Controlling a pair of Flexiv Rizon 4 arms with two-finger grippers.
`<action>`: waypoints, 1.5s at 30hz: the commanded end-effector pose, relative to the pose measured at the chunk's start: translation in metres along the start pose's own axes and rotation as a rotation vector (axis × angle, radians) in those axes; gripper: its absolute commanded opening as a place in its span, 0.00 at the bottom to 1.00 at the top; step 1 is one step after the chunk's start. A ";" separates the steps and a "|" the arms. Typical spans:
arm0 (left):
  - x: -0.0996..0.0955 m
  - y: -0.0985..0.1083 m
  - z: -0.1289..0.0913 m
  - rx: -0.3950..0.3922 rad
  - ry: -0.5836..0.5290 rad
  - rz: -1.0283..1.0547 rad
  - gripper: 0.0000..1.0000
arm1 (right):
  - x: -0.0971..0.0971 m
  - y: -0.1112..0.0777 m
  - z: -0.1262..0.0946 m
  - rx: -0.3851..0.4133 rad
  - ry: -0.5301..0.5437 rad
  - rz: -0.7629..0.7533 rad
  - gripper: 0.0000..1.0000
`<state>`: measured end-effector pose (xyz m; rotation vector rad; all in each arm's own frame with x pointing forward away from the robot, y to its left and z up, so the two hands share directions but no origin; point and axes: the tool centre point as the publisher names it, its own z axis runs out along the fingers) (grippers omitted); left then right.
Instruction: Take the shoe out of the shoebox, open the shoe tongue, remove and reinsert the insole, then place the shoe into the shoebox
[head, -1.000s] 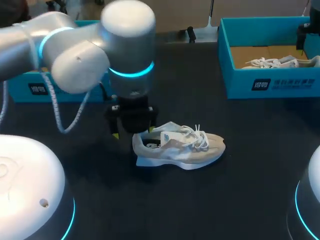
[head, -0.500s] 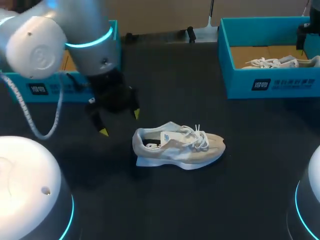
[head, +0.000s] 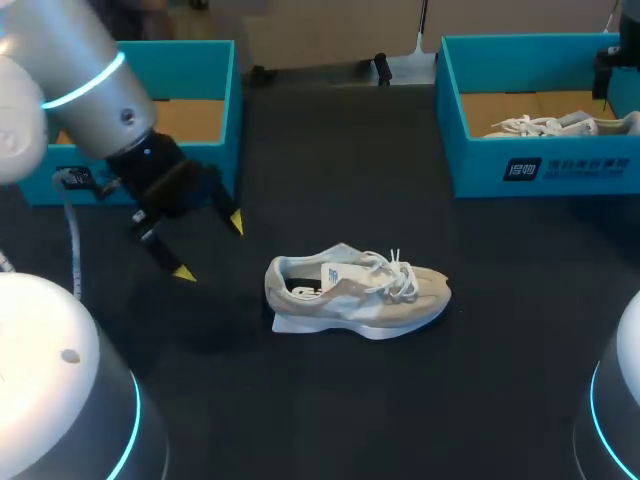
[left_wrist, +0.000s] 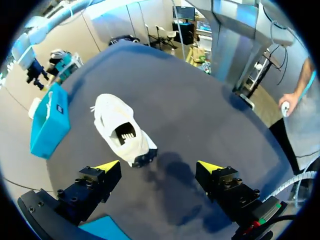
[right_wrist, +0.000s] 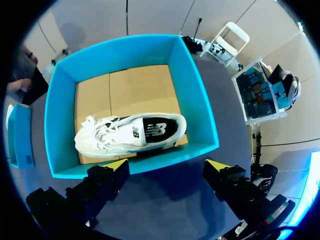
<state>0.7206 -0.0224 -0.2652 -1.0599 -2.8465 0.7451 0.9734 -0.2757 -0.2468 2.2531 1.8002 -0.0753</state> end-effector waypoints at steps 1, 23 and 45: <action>0.007 0.001 0.001 0.007 -0.229 0.003 1.00 | 0.000 -0.001 0.000 -0.002 0.001 0.000 1.00; 0.022 0.027 0.009 0.220 -0.242 -0.189 1.00 | 0.000 -0.001 0.000 -0.002 0.001 0.000 1.00; 0.037 0.067 0.024 0.454 -0.391 -0.481 1.00 | 0.000 -0.001 0.000 -0.002 0.001 0.000 1.00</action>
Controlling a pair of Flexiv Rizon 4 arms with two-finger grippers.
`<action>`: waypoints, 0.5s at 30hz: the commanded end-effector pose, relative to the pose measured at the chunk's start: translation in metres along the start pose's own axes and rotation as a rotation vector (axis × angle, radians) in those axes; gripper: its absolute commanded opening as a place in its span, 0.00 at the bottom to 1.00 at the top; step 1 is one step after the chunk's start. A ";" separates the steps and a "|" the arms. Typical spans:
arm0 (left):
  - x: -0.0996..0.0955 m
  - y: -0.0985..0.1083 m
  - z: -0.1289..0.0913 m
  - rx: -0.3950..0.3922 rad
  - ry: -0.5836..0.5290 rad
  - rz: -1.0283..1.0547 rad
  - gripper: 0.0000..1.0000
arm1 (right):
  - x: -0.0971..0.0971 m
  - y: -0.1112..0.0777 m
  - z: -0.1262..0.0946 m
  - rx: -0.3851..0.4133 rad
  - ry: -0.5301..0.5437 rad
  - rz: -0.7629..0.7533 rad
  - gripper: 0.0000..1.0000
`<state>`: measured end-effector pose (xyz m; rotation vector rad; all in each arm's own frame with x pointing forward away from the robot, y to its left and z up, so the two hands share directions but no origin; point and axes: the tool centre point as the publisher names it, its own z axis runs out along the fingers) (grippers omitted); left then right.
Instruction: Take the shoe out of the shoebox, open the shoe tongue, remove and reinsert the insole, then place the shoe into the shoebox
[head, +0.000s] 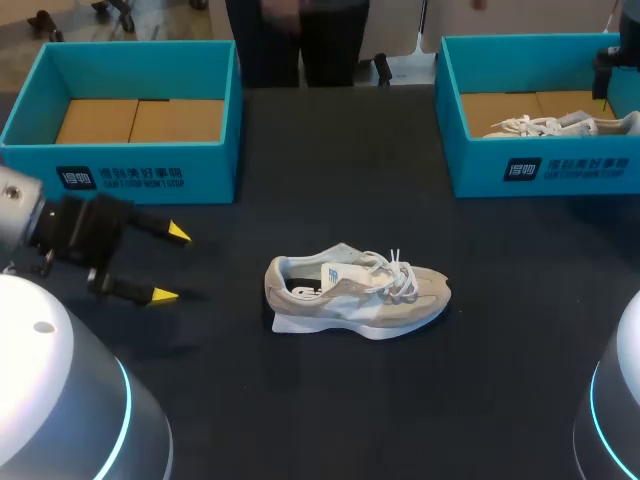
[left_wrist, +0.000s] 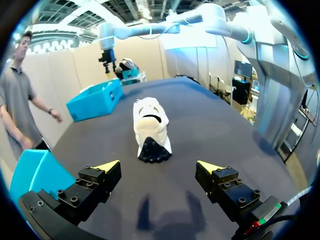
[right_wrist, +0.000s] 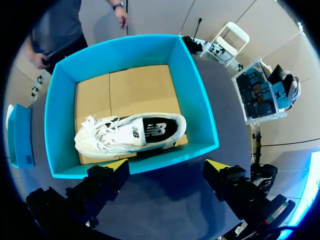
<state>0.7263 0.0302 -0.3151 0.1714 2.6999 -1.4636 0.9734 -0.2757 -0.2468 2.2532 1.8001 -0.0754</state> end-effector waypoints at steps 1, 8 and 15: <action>-0.002 0.009 -0.001 0.021 -0.010 0.000 1.00 | 0.000 -0.001 0.000 -0.002 0.001 0.000 1.00; -0.003 0.010 -0.002 0.033 -0.004 -0.013 1.00 | 0.000 -0.001 0.000 -0.002 0.001 0.000 1.00; -0.003 0.010 -0.002 0.033 -0.004 -0.013 1.00 | 0.000 -0.001 0.000 -0.002 0.001 0.000 1.00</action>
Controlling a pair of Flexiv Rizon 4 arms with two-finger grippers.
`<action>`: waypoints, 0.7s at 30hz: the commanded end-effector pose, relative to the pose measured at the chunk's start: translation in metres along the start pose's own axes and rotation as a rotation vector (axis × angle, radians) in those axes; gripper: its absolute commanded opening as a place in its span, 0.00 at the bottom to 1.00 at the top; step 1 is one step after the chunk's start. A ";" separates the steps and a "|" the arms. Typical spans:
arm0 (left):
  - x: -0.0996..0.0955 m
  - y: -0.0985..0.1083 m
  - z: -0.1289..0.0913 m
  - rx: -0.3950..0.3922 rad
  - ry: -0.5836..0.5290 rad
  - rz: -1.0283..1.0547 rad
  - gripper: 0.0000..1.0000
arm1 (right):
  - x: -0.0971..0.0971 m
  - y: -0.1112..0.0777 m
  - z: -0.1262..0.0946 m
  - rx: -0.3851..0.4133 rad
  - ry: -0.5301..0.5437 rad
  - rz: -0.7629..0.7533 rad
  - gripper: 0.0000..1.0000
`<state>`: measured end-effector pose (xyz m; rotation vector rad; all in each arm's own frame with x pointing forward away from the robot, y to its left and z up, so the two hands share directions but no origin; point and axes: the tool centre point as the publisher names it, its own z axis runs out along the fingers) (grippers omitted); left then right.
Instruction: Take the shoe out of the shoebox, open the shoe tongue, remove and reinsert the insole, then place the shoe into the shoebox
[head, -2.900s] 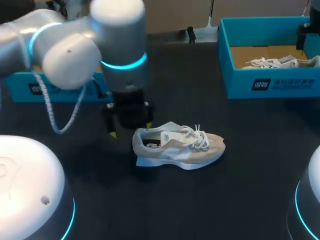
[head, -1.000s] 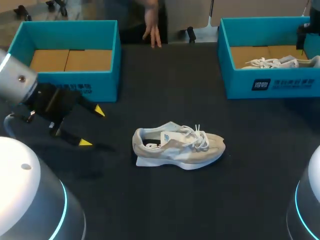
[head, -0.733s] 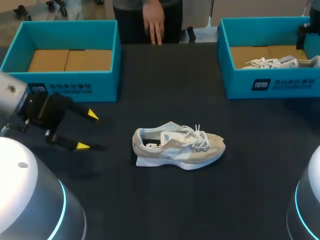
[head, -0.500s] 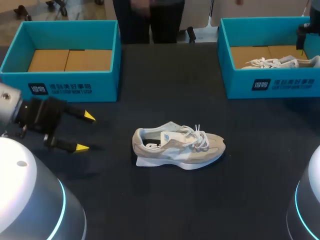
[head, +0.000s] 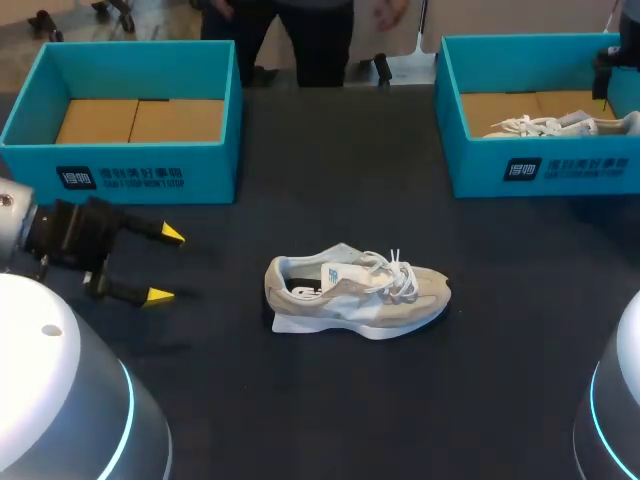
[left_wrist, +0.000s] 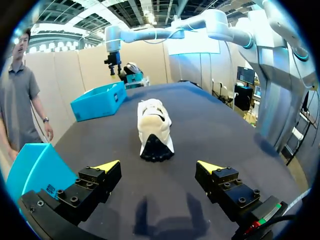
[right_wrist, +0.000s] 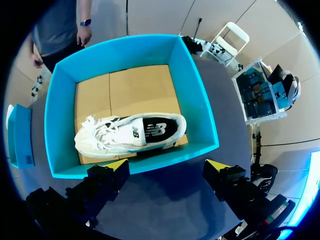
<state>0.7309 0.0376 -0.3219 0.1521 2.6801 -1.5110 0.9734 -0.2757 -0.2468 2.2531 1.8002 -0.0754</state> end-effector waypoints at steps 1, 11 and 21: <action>0.000 0.000 0.000 0.000 0.000 0.000 1.00 | 0.000 -0.001 0.000 -0.002 0.001 0.000 1.00; 0.003 0.000 0.013 0.004 -0.034 -0.043 1.00 | 0.000 -0.001 0.000 -0.002 0.001 0.000 1.00; 0.002 0.020 0.035 0.043 -0.037 -0.082 1.00 | 0.000 -0.001 0.000 -0.002 0.001 0.000 1.00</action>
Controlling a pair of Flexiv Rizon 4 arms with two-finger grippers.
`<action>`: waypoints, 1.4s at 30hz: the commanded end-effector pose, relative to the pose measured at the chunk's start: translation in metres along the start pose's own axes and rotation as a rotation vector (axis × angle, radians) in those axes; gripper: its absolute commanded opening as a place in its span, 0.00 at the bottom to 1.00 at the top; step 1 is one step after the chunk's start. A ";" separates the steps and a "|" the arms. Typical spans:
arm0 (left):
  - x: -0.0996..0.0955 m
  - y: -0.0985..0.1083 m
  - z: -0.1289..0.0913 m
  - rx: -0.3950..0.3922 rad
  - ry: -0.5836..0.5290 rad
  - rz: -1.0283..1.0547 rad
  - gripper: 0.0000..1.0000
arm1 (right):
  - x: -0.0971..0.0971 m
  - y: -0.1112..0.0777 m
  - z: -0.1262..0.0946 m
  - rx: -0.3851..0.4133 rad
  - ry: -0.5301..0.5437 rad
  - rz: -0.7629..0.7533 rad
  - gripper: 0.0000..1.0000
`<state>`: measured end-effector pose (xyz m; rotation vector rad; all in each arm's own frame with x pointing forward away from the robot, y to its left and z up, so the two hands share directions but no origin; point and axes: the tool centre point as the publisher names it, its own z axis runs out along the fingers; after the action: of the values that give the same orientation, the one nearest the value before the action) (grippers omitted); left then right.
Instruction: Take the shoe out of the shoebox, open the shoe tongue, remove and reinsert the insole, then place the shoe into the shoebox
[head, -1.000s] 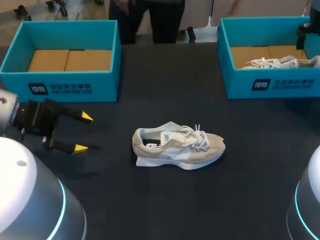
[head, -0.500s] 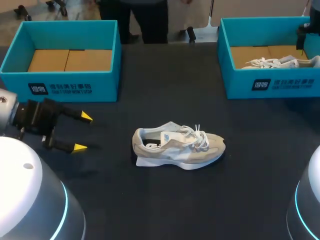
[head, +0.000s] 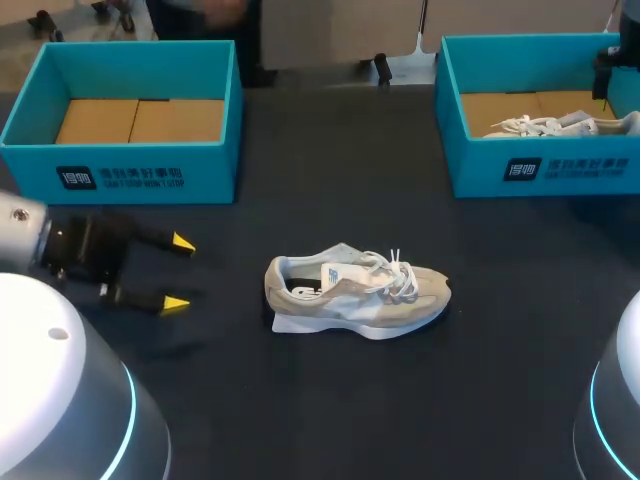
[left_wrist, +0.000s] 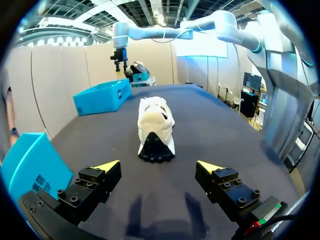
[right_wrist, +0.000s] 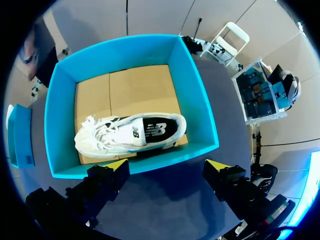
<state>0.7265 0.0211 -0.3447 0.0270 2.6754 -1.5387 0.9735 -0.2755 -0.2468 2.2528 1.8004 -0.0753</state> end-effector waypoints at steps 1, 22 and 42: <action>-0.004 0.011 0.009 0.029 -0.002 -0.009 1.00 | 0.000 -0.001 0.000 -0.002 0.001 0.001 1.00; 0.006 0.043 0.030 0.221 0.007 -0.039 1.00 | 0.000 -0.001 0.000 -0.002 0.001 0.001 1.00; 0.004 0.031 0.041 0.229 -0.001 -0.040 1.00 | 0.000 -0.001 0.000 -0.002 0.001 0.001 1.00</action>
<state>0.7250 0.0105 -0.3924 -0.0139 2.5037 -1.8548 0.9734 -0.2756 -0.2468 2.2529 1.8003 -0.0754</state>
